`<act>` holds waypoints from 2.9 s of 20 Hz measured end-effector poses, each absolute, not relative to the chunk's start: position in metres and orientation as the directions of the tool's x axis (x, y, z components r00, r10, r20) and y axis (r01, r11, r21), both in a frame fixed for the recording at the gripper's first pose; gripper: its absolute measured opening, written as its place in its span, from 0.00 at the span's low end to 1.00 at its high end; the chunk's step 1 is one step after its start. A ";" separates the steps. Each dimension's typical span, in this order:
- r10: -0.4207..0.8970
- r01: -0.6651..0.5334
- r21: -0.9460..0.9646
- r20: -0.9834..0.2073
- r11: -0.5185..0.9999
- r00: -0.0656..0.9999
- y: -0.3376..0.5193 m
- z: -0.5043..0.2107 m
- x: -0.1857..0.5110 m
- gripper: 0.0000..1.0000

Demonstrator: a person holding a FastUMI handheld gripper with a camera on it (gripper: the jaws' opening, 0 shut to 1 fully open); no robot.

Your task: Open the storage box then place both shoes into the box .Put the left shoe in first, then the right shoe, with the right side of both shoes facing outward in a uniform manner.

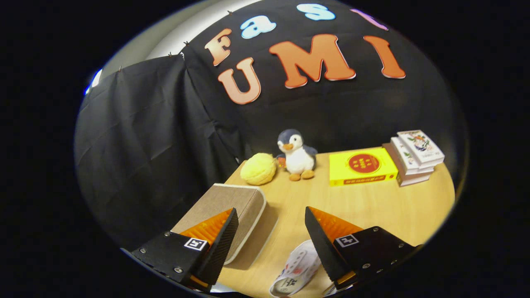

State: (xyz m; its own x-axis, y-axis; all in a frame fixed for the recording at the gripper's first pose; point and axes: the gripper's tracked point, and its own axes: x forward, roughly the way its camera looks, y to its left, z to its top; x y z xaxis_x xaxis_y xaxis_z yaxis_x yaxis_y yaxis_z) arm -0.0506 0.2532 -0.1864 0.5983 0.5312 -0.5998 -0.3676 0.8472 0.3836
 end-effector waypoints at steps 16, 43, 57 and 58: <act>0.763 -0.231 0.727 -0.613 0.646 0.204 0.352 -0.267 -0.109 0.96; 0.917 -0.028 0.923 -0.376 0.383 0.131 0.362 -0.196 -0.102 0.48; 0.895 -0.226 0.871 -0.395 0.436 0.205 0.438 -0.116 -0.080 0.15; 0.896 -0.234 0.869 -0.397 0.437 0.200 0.448 -0.116 -0.081 0.15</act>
